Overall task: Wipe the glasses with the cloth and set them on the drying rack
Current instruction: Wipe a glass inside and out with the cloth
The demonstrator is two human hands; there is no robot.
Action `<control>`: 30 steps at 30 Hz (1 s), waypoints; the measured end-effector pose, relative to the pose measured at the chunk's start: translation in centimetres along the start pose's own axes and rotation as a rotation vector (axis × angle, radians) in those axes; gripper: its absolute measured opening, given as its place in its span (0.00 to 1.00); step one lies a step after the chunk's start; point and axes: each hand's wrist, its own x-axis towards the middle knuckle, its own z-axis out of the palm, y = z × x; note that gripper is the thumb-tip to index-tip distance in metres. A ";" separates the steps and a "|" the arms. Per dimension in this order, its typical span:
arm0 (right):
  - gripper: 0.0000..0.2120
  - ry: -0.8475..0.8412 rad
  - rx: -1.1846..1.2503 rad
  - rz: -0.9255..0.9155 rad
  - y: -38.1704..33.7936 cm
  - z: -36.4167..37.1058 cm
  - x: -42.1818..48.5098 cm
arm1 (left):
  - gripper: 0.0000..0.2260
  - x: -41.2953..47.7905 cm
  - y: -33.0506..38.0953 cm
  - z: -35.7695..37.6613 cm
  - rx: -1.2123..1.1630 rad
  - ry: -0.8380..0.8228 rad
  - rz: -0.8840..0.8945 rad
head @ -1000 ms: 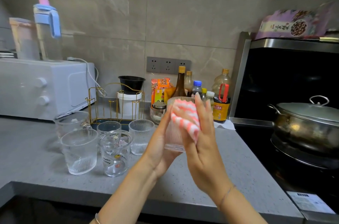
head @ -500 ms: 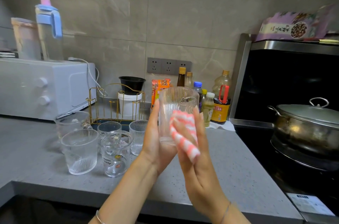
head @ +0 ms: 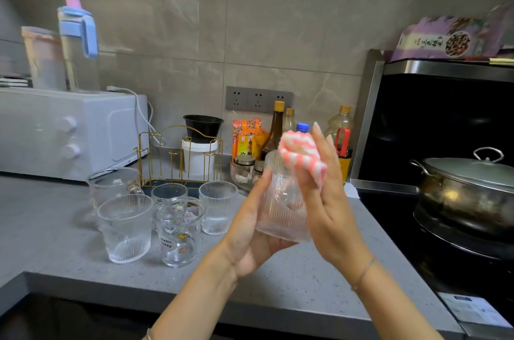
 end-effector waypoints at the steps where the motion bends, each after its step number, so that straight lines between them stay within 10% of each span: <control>1: 0.22 -0.023 0.047 0.036 -0.1 -0.6 0.6 | 0.28 -0.2 -0.1 0.0 0.013 0.006 -0.020; 8: 0.20 -0.404 0.070 0.490 -0.4 -5.0 5.2 | 0.37 -1.1 -0.6 -1.4 0.129 -0.031 -0.032; 16: 0.35 -0.705 -0.175 0.528 -1.2 -3.9 4.6 | 0.18 -1.7 -0.2 -1.8 0.194 0.088 -0.080; 22: 0.16 -0.905 0.031 0.483 -1.0 -5.4 2.8 | 0.32 -1.9 -0.4 -2.9 0.180 0.031 -0.136; 30: 0.11 -0.760 0.102 0.535 -0.6 -5.2 1.0 | 0.36 -1.5 -0.6 -3.3 0.027 0.067 -0.220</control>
